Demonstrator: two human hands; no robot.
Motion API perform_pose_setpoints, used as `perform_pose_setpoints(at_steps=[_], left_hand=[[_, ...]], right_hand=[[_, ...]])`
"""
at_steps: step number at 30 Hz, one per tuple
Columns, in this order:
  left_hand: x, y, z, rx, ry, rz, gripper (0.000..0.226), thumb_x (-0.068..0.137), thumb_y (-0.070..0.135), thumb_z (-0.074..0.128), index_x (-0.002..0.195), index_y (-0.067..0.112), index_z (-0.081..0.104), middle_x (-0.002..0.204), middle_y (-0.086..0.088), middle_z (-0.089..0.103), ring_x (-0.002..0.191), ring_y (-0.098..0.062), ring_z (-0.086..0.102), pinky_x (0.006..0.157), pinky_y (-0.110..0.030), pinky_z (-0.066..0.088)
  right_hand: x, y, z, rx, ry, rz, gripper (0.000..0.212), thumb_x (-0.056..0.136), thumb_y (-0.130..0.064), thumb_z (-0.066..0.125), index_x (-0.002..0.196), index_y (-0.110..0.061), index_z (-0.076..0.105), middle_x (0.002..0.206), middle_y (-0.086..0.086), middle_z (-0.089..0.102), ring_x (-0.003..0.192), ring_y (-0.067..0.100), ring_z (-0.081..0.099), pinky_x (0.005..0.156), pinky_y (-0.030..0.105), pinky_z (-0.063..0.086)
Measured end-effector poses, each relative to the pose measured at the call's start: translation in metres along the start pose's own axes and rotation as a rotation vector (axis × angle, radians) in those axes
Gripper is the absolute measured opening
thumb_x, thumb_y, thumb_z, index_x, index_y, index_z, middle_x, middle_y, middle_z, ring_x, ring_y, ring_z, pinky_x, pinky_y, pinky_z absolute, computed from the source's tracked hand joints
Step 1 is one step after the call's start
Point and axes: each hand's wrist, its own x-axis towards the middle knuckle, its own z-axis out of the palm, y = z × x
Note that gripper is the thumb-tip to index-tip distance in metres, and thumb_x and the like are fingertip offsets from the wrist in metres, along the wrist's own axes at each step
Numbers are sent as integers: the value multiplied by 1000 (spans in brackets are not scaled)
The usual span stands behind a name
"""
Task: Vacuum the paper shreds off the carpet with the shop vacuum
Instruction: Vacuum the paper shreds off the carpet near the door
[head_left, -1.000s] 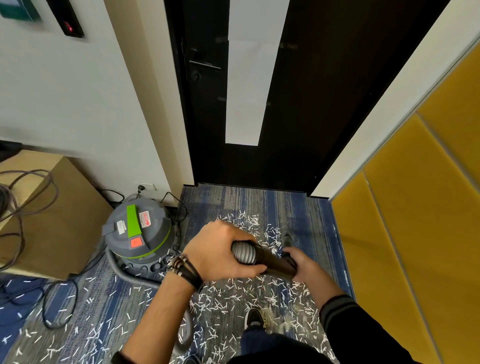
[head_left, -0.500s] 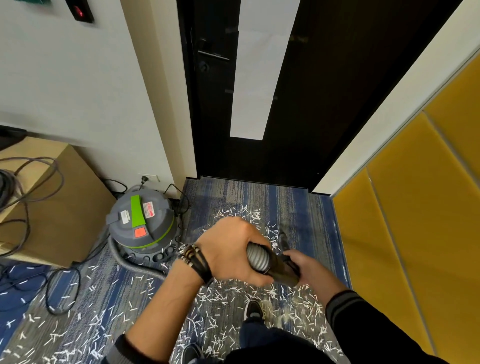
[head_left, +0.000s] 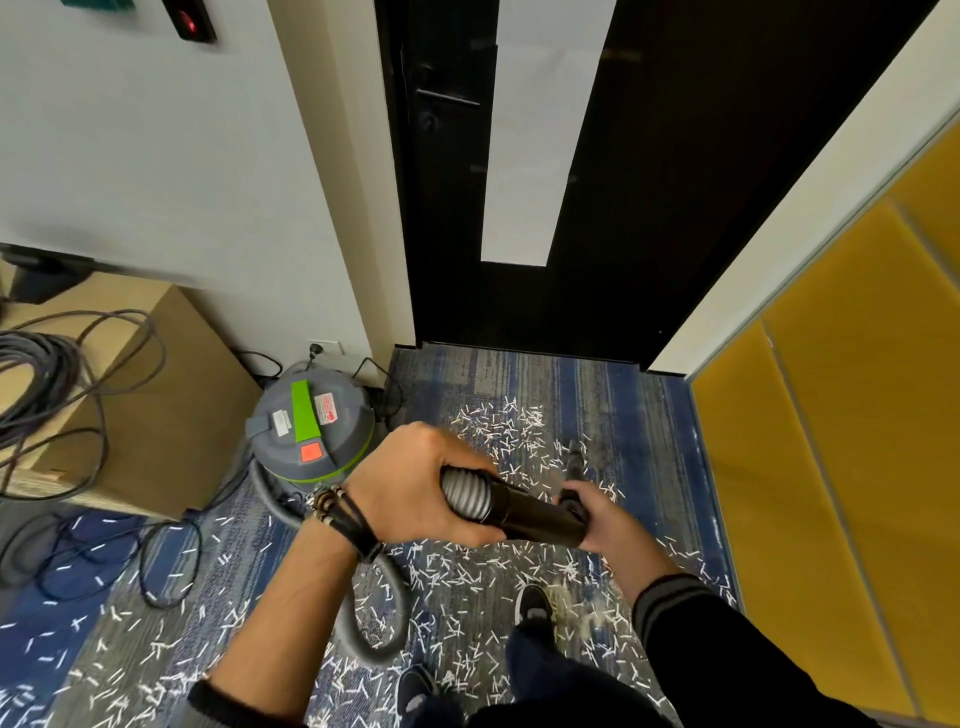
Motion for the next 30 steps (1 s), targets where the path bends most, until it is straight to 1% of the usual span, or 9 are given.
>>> perform_pose_setpoints(at_steps=[8,10,13,17,20,25,27,29,30], left_hand=[[1,19,20,91,-93,76,41,71,65,80,97,32,77,84,16,73,75,-3,66,70,-23,53],[4,24,20,100,-68,96,42,72,65,79,98,33,77,85,16,73,76,-3,65,70,-21,53],[9,26,17,70,-24,93,45,73,67,75,102,32,76,87,15,73,77,-4,66,71,-25,54],[13,26,14,63,14,85,47,72,68,75,104,34,77,88,16,73,77,-4,66,72,-30,55],[14,29,16,51,20,96,44,73,64,79,107,36,76,90,17,73,80,-1,66,74,-28,56],[18,17,16,-6,64,41,43,72,61,85,106,35,77,91,18,74,82,-2,68,74,-33,57],[21,14,20,-3,34,26,42,72,62,85,104,35,77,90,18,74,81,-2,68,74,-34,57],[23,11,25,-6,-2,17,43,72,63,83,103,34,77,92,17,74,83,-4,69,75,-35,57],[22,10,26,-11,-15,17,44,72,64,83,104,34,77,93,17,74,83,-4,69,76,-35,57]], right_hand=[[-5,13,-34,-116,85,72,30,99,-27,52,77,-8,49,49,8,56,40,20,57,39,23,49],[-9,5,-33,-186,105,69,27,96,-26,56,78,-7,51,55,8,59,47,22,59,42,25,52],[-9,-5,-34,-222,118,21,24,95,-26,56,78,-8,52,68,12,57,55,26,58,56,31,53],[-7,-10,-34,-128,70,-11,21,98,-27,54,87,-10,50,69,11,53,53,23,56,48,27,52],[-3,-15,-38,-8,21,-38,24,99,-31,53,105,-8,51,79,13,57,65,24,58,60,33,55],[-1,-21,-35,383,-143,-13,33,98,-24,55,122,-4,47,121,24,60,108,33,63,98,52,49],[4,-11,-29,444,-143,-34,40,88,-16,63,120,-2,45,109,22,65,99,30,65,94,49,50],[13,1,-24,446,-121,-38,45,71,-11,74,106,-6,46,79,13,63,76,21,59,80,38,52],[12,4,-22,460,-121,-24,38,72,-12,71,100,-8,45,69,9,60,69,18,55,74,33,50]])
